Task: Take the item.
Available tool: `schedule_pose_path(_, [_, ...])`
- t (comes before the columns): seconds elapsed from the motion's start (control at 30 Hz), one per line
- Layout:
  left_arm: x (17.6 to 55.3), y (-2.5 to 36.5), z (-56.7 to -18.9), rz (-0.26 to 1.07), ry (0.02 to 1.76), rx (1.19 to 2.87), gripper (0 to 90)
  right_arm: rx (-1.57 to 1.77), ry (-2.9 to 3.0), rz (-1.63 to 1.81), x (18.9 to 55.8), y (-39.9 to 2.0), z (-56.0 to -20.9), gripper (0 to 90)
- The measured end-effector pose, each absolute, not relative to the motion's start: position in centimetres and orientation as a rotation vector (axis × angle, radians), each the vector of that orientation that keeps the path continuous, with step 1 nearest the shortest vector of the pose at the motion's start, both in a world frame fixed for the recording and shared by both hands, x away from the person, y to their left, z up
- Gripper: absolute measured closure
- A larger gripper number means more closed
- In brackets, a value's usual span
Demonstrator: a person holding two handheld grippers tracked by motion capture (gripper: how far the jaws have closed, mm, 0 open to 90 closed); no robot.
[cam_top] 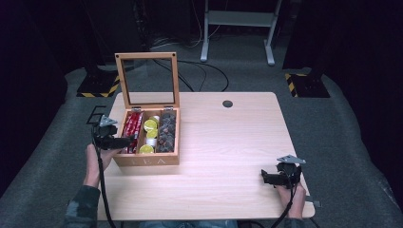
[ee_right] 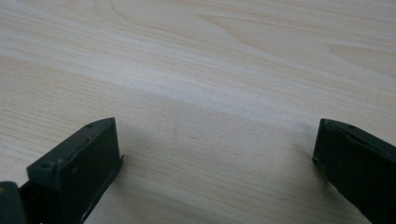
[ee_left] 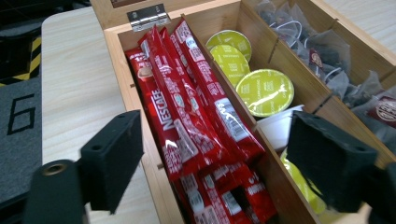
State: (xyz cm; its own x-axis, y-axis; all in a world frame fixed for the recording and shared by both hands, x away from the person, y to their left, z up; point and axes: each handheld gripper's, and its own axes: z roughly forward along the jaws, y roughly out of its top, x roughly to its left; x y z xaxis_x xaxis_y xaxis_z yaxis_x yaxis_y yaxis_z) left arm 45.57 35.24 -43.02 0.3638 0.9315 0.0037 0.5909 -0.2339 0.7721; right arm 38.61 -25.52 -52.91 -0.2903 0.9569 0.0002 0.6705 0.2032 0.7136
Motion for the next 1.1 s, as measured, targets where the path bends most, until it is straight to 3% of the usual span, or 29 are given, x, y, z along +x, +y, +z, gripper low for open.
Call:
schedule_pose_path(0.17, [46.8, 35.0, -43.4, 0.65, 1.359, 1.946, 30.7, 1.511, 2.037, 0.855, 38.6, -25.5, -52.9, 0.0])
schedule_pose_path(1.1, [48.6, 34.2, -44.3, 0.655, 1.435, 2.027, 64.1, 1.509, 2.036, 0.859, 38.6, -25.5, -52.9, 0.1])
